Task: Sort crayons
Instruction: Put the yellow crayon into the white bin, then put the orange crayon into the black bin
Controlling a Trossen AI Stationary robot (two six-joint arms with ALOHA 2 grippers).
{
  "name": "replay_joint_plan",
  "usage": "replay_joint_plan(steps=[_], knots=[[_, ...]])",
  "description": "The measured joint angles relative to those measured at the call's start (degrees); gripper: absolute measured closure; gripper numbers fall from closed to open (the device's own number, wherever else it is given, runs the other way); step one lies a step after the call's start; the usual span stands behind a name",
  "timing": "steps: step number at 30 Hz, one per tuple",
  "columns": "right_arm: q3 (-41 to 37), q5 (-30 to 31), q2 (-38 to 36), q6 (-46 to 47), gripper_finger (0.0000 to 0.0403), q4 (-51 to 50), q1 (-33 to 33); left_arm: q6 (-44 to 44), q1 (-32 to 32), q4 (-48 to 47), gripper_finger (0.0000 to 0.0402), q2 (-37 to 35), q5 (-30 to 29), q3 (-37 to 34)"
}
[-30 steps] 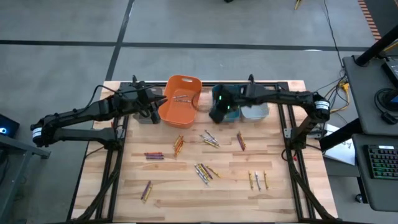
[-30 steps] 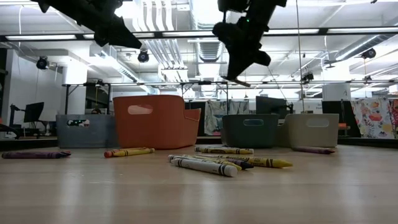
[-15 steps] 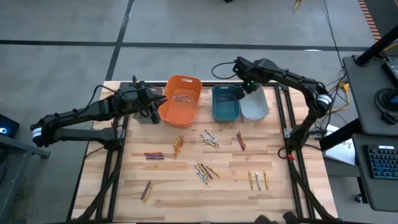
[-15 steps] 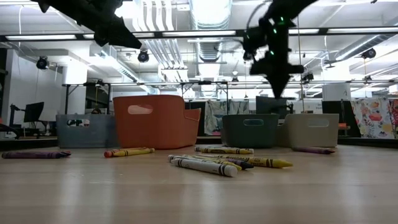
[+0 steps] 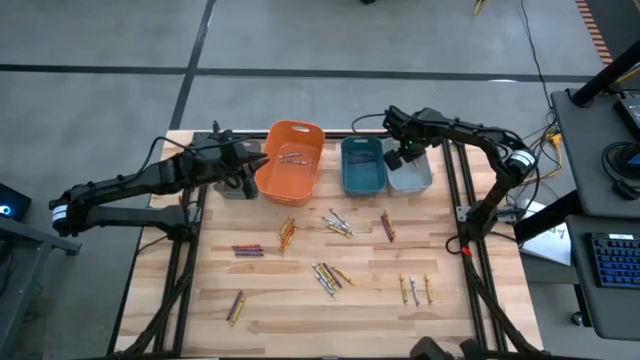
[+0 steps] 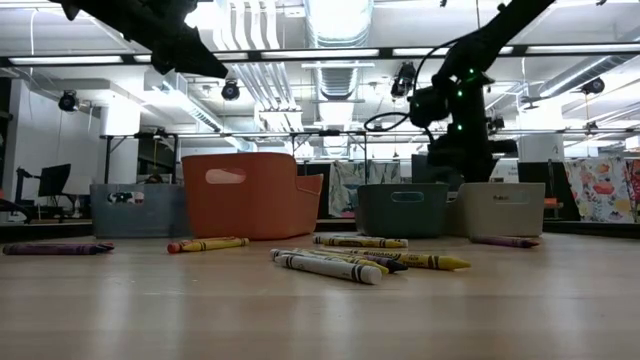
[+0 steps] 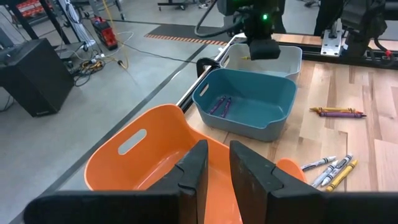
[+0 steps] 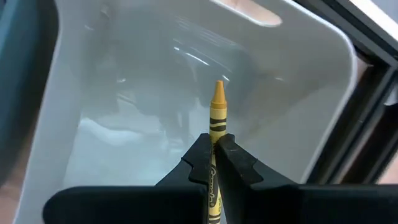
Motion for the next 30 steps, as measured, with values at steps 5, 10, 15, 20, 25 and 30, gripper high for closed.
replay_joint_plan(steps=[5,10,15,20,25,30], knots=[[-2.9,0.0,0.0,0.2,0.0394,5.2,0.0,0.0,0.0,0.1,0.0352,0.0,0.0,0.0],[-4.5,0.0,0.0,0.4,0.0389,8.4,0.0,-0.2,0.0,0.1,0.0352,0.0,-0.1,0.0],[-4.8,0.0,0.0,0.6,0.0359,8.8,0.0,-1.2,0.0,0.1,0.0352,0.0,-0.1,0.0],[-4.2,0.0,0.0,0.2,0.0321,8.8,0.0,-1.8,0.0,0.1,0.0352,0.0,-0.1,0.0],[-2.1,0.0,-0.5,-0.1,0.0305,7.7,0.0,-3.7,0.0,-0.1,0.0352,0.0,0.0,0.0],[1.1,0.1,-1.2,-0.4,0.0304,5.8,1.1,-8.4,-0.1,-2.7,0.0352,0.0,0.0,0.0]])
